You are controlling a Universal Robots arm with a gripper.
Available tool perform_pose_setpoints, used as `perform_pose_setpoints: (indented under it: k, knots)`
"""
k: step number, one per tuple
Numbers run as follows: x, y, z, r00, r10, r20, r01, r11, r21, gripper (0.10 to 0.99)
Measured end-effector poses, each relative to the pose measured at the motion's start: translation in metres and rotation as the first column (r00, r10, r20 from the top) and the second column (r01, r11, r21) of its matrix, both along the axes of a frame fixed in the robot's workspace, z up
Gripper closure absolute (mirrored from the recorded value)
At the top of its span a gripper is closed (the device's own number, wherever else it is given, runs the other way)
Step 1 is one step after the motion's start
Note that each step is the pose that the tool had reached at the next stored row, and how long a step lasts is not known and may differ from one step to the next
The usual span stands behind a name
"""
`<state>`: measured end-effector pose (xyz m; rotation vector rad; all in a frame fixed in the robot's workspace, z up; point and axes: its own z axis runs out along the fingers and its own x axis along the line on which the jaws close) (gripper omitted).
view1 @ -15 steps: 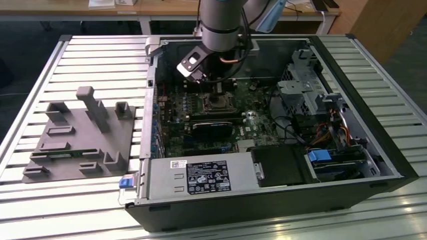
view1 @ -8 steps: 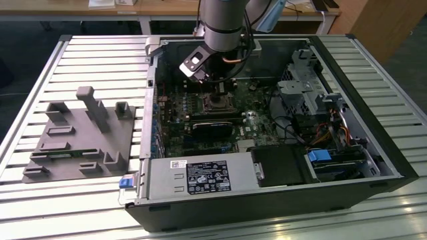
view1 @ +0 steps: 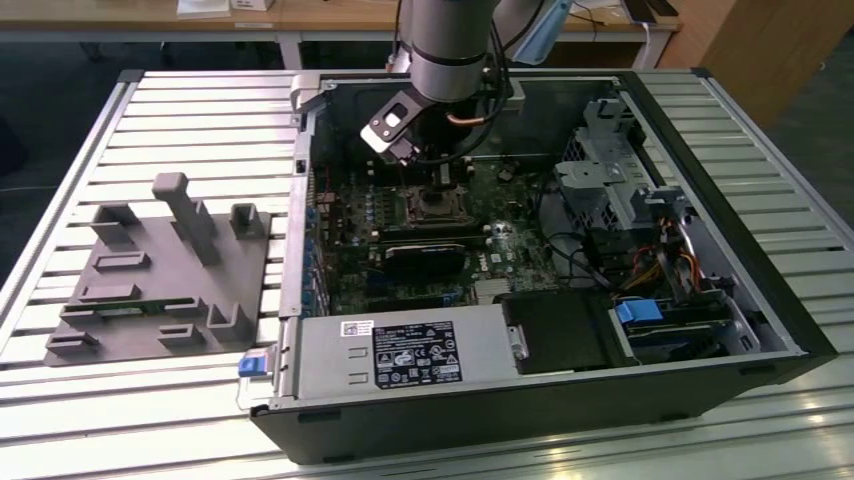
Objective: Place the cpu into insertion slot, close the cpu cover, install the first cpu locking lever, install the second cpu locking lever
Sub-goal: 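Install the first cpu locking lever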
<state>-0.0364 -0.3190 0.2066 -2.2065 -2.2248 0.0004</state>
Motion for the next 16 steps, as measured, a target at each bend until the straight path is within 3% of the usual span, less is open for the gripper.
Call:
perform_pose_setpoints:
  k: [16]
  knots:
    - [0.0000,0.0000,0.0036,1.0000,0.000,-0.0001,0.000,1.0000,0.000,0.980]
